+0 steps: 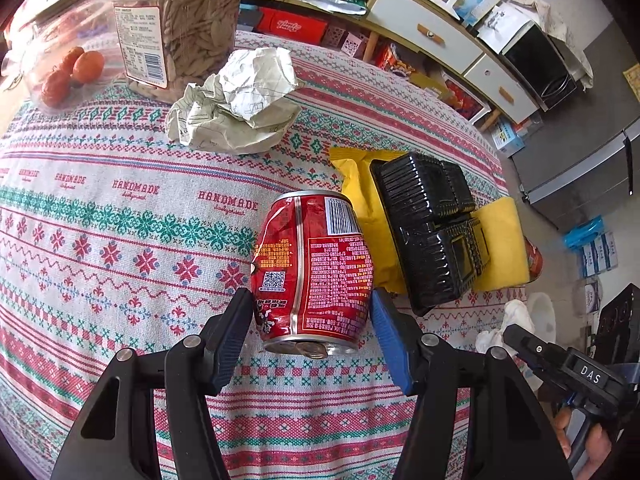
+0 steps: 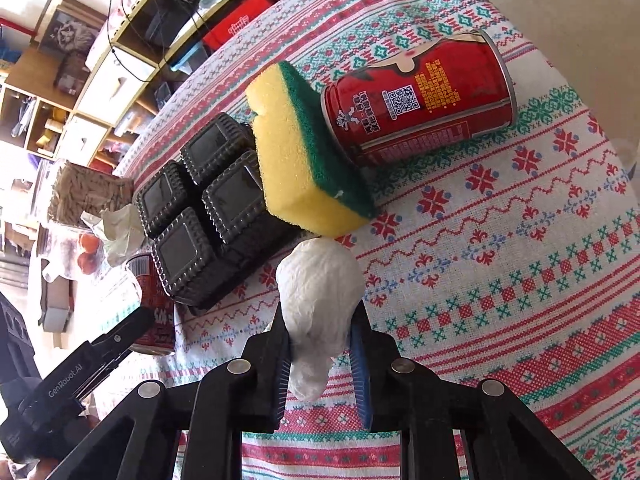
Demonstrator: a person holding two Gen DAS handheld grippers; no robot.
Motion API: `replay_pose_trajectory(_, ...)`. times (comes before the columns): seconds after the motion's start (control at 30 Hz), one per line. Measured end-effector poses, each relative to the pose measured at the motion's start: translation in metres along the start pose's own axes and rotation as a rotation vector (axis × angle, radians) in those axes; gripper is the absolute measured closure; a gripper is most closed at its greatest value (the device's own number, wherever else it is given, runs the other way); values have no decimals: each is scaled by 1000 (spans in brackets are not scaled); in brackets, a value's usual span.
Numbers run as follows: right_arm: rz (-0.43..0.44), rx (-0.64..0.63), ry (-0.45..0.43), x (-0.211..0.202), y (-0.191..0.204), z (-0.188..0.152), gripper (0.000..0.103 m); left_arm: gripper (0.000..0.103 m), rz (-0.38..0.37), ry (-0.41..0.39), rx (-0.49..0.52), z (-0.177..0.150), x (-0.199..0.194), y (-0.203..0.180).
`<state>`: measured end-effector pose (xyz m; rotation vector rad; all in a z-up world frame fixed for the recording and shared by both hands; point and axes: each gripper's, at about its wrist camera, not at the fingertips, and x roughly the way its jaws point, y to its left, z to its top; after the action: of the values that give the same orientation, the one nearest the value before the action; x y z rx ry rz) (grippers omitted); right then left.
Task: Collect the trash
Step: 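Carry the can and bag over the white basin and open both tools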
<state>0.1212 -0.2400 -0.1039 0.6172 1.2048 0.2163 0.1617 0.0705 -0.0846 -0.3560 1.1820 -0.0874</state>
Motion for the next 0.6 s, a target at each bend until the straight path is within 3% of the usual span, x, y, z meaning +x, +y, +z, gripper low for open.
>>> replay_pose_trajectory(0.33, 13, -29, -7, -17, -4, -3, 80, 41, -63, -4, -51, -15, -26, 10)
replay_pose_trajectory(0.6, 23, -58, -39, -38, -8, -2, 80, 41, -156, -60, -71, -35, -77, 20)
